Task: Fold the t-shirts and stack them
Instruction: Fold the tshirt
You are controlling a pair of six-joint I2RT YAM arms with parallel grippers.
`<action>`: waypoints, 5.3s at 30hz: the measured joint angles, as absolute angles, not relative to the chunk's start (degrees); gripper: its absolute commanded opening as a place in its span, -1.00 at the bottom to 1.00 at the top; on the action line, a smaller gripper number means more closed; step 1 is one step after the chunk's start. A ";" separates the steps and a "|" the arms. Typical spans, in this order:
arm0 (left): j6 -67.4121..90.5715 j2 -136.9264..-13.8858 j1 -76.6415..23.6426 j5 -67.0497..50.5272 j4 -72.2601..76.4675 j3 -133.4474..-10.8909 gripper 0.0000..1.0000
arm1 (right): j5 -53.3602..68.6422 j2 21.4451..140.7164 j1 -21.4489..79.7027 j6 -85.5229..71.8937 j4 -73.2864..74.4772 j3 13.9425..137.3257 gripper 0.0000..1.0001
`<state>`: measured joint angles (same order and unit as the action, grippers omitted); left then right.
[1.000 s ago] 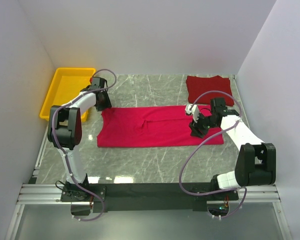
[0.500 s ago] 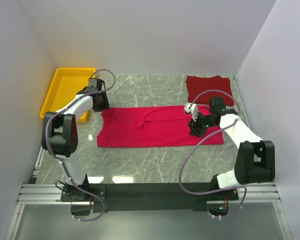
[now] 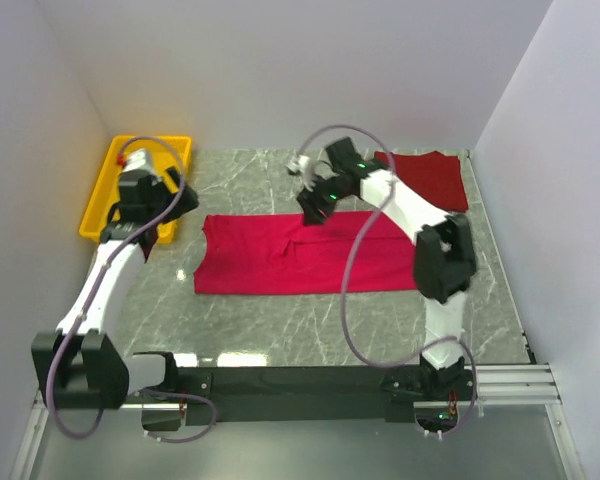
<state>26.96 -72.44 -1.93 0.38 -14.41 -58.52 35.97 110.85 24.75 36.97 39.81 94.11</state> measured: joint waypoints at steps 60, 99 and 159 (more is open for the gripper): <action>41.71 -52.71 4.27 -12.64 -19.79 -38.57 0.71 | 15.79 147.87 33.98 16.21 43.55 134.56 -0.77; 44.07 -52.77 4.27 -14.57 -18.96 -35.97 0.71 | 0.80 148.44 27.18 -11.73 36.95 135.13 -1.00; 63.86 -108.97 -10.72 6.94 -2.04 -63.07 -0.98 | 27.22 95.24 7.81 6.48 20.93 79.46 0.74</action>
